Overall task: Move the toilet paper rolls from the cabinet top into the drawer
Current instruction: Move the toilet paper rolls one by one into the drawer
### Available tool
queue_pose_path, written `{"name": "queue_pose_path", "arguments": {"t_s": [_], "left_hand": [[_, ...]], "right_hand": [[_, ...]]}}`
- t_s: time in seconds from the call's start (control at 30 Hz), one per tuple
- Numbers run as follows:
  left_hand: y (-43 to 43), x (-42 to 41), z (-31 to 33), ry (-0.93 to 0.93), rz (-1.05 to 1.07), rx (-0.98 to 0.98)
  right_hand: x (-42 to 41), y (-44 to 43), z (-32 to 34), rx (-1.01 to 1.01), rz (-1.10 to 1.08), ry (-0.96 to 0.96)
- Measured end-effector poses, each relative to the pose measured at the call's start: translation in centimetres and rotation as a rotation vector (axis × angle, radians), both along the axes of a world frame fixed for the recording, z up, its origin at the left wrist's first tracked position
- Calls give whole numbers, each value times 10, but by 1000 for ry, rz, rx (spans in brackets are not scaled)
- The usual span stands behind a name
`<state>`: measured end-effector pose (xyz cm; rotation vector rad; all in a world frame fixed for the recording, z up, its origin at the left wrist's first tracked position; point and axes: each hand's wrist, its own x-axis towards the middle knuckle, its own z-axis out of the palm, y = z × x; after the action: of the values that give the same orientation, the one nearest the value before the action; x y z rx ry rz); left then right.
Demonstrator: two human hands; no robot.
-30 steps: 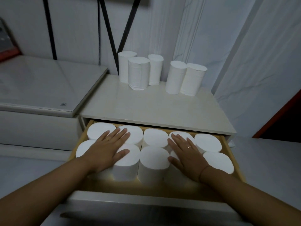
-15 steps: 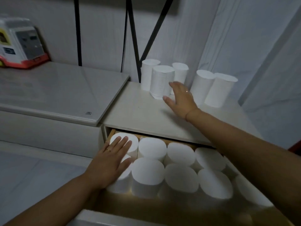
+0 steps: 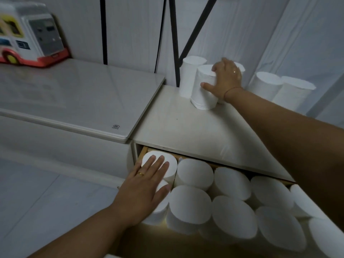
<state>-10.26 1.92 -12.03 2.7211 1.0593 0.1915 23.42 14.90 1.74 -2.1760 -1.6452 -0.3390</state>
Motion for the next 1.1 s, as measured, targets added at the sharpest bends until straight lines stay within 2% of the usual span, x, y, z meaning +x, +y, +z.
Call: {"name": "queue_pose_path", "arguments": {"t_s": [0.2,0.37,0.57,0.83,1.1], "left_hand": [[2,1,-1,2,-1,2],[4,2,-3,33,-7,32],[7,0,1,42,-44,13],[10,-5,8,34,-66,-49],[0,-19,15,38,-29,-71]], "right_hand": [[7,-6,21,-87,152,253],[6,-22,24,-164,174,156],[-18,-68,18,-85,187,75],[-82,-161,25,-69,291,153],[-151,-247,19,-246,428,215]]}}
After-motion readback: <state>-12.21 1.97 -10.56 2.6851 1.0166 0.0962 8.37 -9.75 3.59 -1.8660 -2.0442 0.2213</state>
